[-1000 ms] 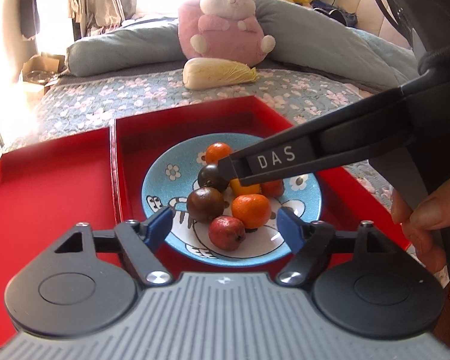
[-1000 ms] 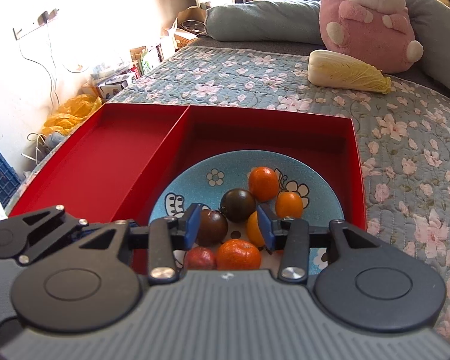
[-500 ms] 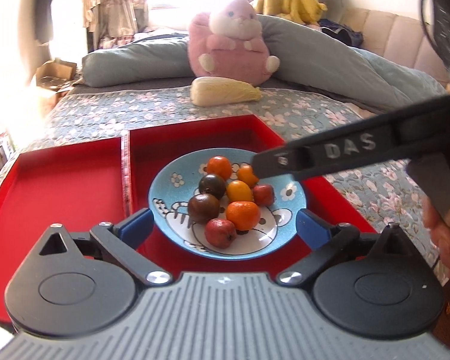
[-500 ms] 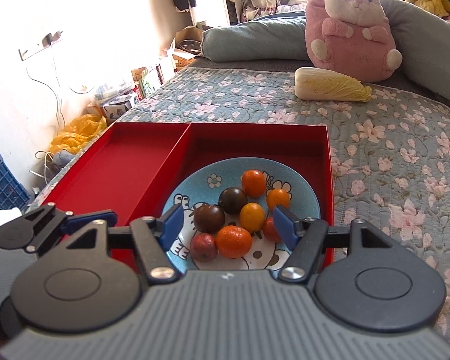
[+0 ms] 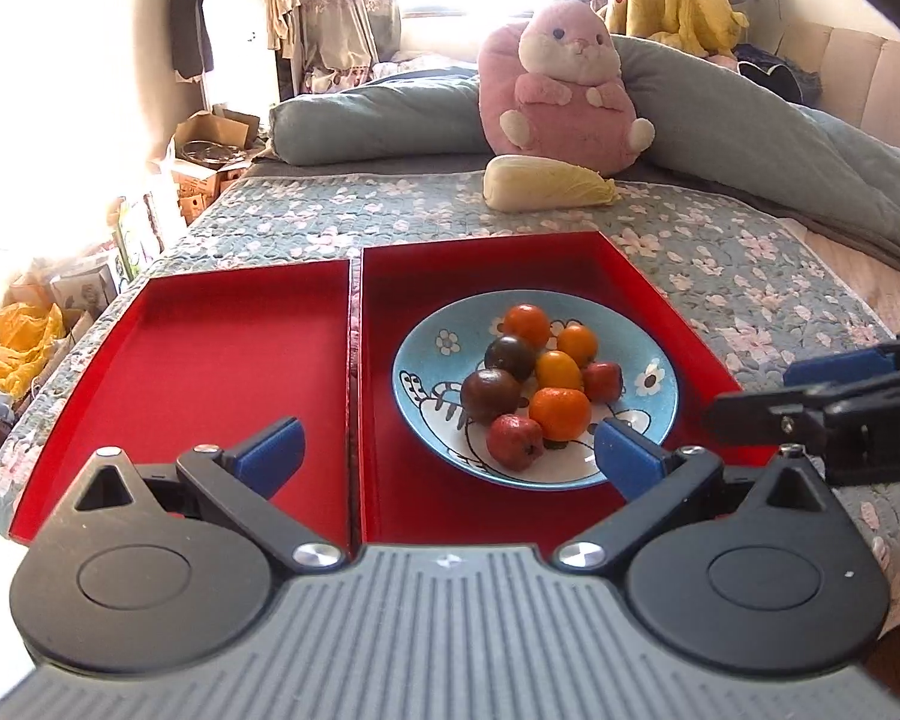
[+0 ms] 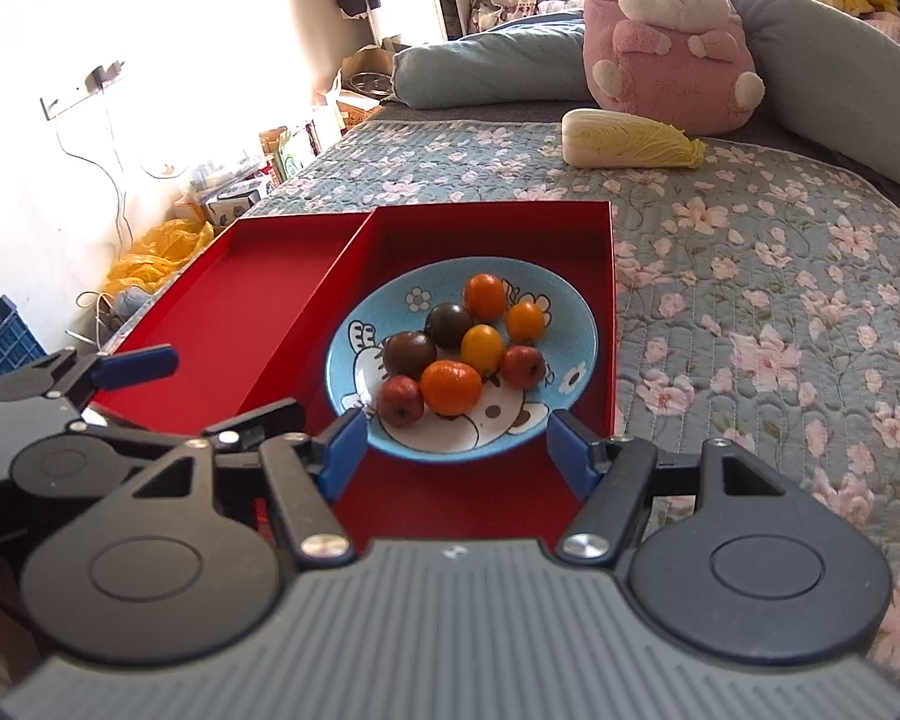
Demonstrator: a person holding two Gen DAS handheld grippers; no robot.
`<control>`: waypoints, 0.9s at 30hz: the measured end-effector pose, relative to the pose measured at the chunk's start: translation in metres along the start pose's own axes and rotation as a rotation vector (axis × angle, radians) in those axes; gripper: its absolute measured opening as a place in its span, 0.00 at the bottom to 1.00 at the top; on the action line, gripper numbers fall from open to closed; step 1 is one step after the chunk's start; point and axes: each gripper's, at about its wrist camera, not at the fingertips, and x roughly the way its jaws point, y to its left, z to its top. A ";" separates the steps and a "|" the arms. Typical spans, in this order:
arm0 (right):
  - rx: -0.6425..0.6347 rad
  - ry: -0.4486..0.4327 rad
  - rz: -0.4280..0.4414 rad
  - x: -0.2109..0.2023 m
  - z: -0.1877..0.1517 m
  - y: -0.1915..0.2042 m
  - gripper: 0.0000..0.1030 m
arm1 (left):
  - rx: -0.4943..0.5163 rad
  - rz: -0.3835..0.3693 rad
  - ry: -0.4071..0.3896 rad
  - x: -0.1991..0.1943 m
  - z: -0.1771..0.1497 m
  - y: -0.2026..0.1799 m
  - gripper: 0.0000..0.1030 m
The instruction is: Organize fruits
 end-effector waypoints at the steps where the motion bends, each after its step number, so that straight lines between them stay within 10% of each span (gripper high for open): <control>1: -0.004 0.000 -0.006 -0.004 -0.003 0.000 0.67 | -0.001 0.006 -0.008 -0.003 0.000 0.000 1.00; 27: -0.109 0.053 0.003 -0.028 -0.051 0.032 0.67 | 0.012 -0.006 -0.010 -0.023 -0.008 -0.013 1.00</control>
